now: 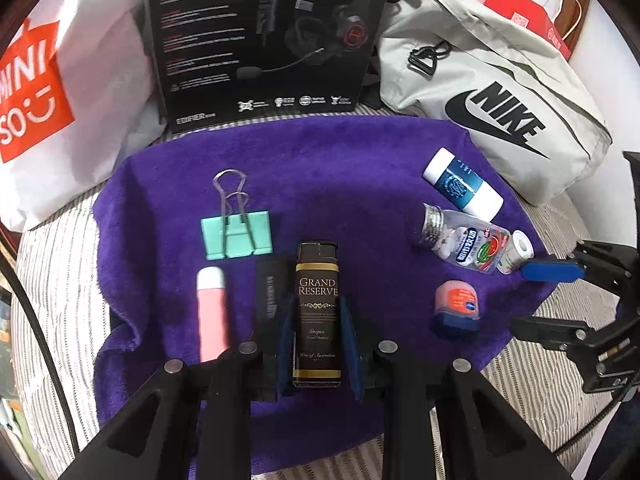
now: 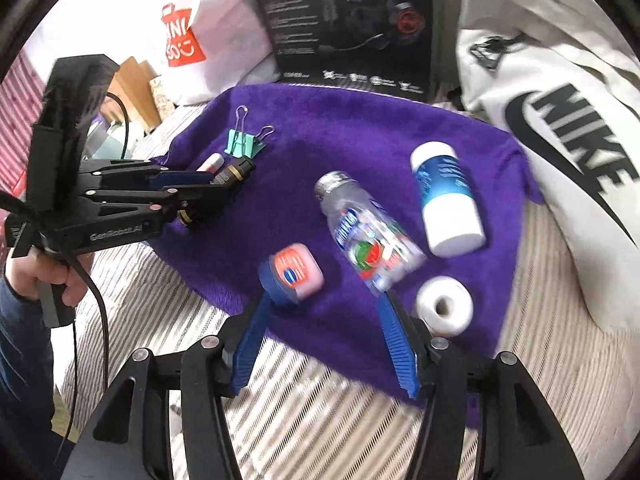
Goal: Organize rigid objects
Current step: 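Place the Grand Reserve box on the towel while the right tool places the Vaseline tin, then grasp the white cap with the left tool and lift it, then grasp the white charger plug with the right tool, then hold the white cap in the left tool while the right tool holds the charger, then carry the white cap toward the towel while the right tool carries the charger plug there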
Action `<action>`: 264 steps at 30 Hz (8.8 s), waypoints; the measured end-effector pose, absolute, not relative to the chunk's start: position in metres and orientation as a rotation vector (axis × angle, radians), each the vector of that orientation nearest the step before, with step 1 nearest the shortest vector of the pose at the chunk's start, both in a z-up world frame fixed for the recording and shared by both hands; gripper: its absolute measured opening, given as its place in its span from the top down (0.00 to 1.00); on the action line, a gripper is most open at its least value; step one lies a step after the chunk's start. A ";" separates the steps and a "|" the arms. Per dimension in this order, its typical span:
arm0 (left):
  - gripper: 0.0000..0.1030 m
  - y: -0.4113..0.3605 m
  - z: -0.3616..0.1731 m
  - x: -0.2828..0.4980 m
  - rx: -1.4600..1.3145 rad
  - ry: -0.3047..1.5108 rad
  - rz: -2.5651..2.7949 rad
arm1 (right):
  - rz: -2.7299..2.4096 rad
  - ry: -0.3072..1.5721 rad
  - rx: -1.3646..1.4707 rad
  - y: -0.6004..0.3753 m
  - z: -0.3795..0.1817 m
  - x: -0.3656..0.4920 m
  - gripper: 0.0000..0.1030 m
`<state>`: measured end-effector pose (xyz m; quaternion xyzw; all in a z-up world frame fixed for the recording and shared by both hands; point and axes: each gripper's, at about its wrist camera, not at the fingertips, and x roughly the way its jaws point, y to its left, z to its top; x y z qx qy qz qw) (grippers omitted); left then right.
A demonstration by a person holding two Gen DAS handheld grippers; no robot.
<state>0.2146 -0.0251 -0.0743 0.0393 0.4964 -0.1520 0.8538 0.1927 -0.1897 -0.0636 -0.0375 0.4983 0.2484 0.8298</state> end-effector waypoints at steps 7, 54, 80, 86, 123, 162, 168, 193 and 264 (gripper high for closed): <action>0.78 -0.047 -0.082 0.216 0.160 1.061 -0.312 | 0.480 1.043 -0.051 -0.212 -0.061 0.170 0.44; 0.56 -0.048 -0.079 0.051 -0.007 1.049 -0.294 | 0.358 1.013 -0.008 -0.245 -0.045 0.053 0.38; 0.78 -0.070 -0.097 0.028 0.106 1.023 -0.395 | 0.320 1.078 -0.009 -0.263 -0.073 0.037 0.36; 0.78 -0.063 -0.093 0.031 0.119 1.007 -0.369 | 0.306 1.100 0.004 -0.266 -0.080 0.039 0.36; 0.78 0.035 -0.092 0.046 -0.061 1.017 -0.200 | 0.607 0.956 -0.288 -0.127 -0.096 0.091 0.60; 0.78 0.010 -0.095 0.052 0.038 0.982 -0.081 | 0.304 0.995 -0.180 -0.212 -0.099 0.056 0.74; 0.78 0.009 -0.095 0.051 0.043 0.979 -0.075 | 0.311 0.970 -0.161 -0.215 -0.100 0.054 0.73; 0.78 0.007 -0.097 0.051 0.054 0.980 -0.075 | 0.302 0.942 -0.127 -0.217 -0.102 0.049 0.72; 0.78 0.057 -0.025 0.119 -0.005 0.921 -0.036 | 0.554 0.959 -0.120 -0.125 -0.063 0.210 0.75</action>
